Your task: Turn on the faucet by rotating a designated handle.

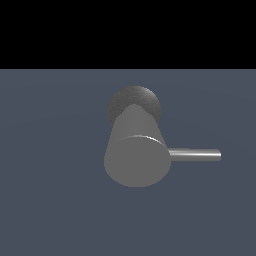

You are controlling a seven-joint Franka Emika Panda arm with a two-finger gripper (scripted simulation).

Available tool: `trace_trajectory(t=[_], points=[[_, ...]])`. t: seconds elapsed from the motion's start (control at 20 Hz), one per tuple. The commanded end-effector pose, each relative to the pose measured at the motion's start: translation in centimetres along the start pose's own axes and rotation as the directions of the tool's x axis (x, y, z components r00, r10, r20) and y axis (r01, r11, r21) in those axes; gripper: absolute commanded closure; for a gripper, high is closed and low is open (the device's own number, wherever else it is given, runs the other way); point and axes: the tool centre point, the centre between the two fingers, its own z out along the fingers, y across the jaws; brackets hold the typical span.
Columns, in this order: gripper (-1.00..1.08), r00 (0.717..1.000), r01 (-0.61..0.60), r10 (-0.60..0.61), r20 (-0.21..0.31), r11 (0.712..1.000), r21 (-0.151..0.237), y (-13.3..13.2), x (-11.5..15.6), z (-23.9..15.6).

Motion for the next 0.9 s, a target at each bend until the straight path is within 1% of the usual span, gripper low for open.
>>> trace_trajectory(t=[0.0,0.15,0.25,0.35,0.45,0.55,0.65,0.85], points=[[1.08,0.996,-0.054,0.059,-0.067,0.996,0.069,1.4,1.5,-1.7],[1.08,0.981,-0.119,0.139,-0.138,0.982,0.148,3.5,3.0,-3.6],[1.08,0.963,-0.161,0.198,-0.181,0.967,0.2,5.1,3.9,-4.8],[1.08,0.94,-0.203,0.26,-0.219,0.947,0.25,7.0,4.7,-6.0],[1.08,0.912,-0.245,0.324,-0.253,0.923,0.298,9.0,5.3,-7.0],[1.08,0.877,-0.286,0.389,-0.282,0.894,0.345,11.2,5.8,-8.0],[1.08,0.837,-0.326,0.455,-0.306,0.861,0.39,13.5,6.2,-8.8],[1.08,0.738,-0.404,0.584,-0.338,0.784,0.472,18.5,6.3,-10.1]])
